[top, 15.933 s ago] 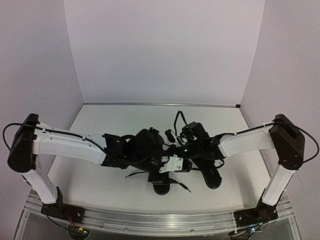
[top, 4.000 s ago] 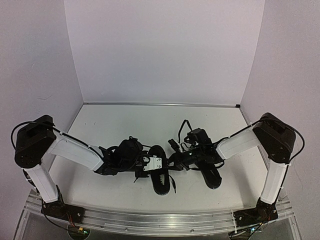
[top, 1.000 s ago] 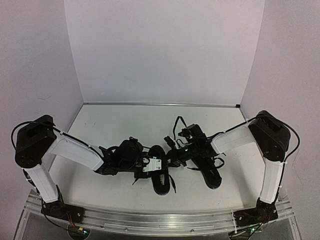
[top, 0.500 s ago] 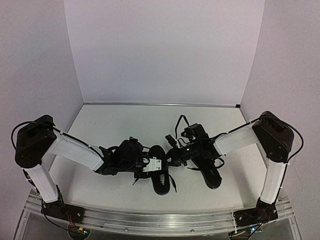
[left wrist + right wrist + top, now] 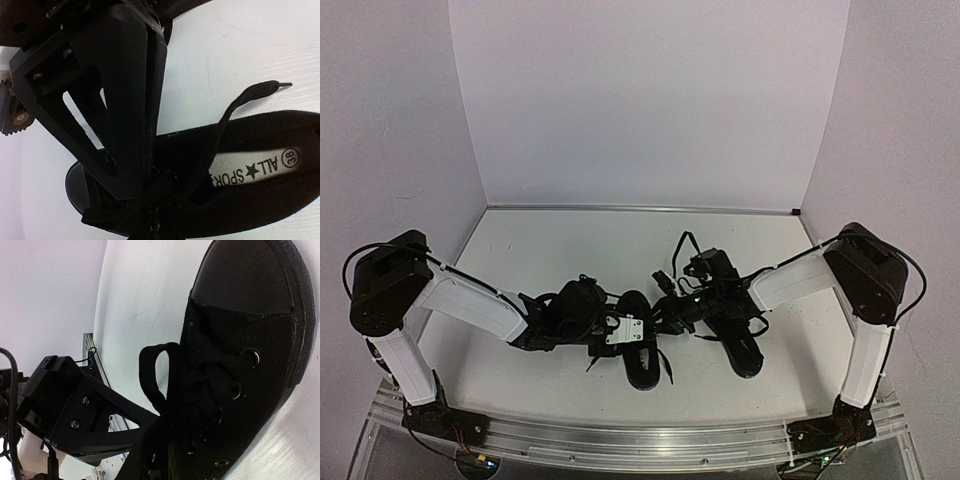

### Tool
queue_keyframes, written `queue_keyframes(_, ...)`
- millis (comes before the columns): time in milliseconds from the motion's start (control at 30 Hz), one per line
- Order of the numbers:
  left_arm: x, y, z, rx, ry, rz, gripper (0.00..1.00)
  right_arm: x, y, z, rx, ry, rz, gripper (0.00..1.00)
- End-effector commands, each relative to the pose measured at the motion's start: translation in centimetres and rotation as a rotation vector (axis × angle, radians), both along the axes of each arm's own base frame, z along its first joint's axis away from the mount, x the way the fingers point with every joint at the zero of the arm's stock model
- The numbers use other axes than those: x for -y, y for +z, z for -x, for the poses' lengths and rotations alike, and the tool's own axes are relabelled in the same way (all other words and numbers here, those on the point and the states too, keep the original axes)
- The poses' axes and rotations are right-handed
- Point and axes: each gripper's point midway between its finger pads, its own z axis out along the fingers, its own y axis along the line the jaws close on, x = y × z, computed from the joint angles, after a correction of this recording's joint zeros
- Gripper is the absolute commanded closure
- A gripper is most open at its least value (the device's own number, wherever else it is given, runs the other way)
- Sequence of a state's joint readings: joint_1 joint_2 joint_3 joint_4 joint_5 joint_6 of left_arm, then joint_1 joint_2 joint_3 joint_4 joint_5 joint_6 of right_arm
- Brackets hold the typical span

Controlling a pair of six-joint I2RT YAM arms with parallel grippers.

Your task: Tie the shoes

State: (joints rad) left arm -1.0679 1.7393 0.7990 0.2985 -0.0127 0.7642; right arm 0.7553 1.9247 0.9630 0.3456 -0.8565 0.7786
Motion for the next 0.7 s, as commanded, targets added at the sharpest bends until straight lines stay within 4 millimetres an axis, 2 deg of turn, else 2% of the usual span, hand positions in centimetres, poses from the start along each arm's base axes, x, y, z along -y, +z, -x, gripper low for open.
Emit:
queue_keyframes(0,1.4,2.1,-1.0,0.061,0.005,0.048,1.0,-0.2,0.6,-0.2,0.002,0.012,-0.028,0.78)
queue_keyframes(233,1.5,2.1,-1.0,0.061,0.002,0.051,1.0,-0.9,1.2,-0.3,0.002,0.032,-0.048,0.77)
queue_keyframes(367,1.6,2.2,-1.0,0.064,0.0,0.054,1.0,-1.0,0.8,-0.5,0.0,0.035,-0.039,0.77)
queue_keyframes(667,1.6,2.5,-1.0,0.07,0.0,0.058,1.0,-1.5,0.8,-0.6,0.007,0.05,-0.022,0.81)
